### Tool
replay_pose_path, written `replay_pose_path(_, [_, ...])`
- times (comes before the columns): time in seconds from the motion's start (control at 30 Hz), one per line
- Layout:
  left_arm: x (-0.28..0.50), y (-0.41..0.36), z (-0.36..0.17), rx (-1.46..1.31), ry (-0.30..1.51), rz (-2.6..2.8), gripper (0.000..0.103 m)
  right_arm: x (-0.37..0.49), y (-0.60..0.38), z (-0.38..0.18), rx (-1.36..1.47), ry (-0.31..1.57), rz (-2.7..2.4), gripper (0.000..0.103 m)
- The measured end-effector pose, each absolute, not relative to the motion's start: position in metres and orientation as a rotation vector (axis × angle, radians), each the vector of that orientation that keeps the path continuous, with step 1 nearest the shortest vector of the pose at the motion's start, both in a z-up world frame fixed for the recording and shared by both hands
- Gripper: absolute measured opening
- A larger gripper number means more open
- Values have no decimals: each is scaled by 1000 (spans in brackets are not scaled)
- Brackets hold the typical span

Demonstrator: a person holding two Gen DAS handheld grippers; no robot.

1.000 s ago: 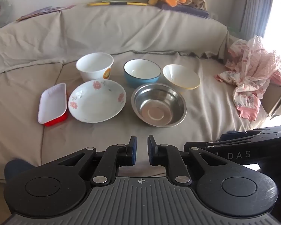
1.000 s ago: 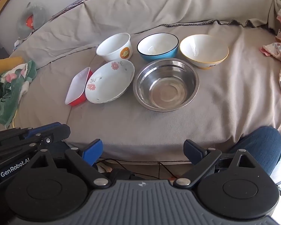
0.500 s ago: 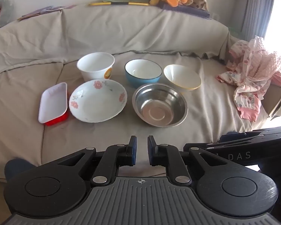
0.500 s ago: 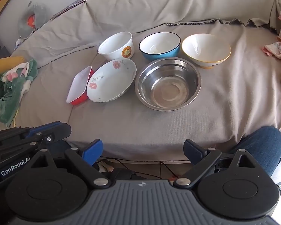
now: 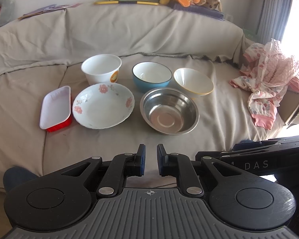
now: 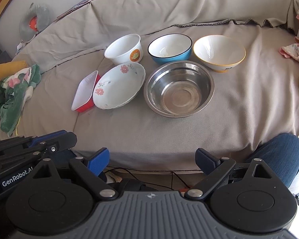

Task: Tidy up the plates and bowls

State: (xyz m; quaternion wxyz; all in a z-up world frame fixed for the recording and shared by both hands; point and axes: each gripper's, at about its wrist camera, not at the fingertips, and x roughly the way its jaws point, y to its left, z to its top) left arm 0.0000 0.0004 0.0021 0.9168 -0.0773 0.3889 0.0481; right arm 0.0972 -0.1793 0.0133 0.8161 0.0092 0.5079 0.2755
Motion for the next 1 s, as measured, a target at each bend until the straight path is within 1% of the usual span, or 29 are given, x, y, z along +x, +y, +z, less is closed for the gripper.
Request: replay_pose_path(1.0, [1,3,1,-172,802,66,15,101,-176,12,23,1098,596,94])
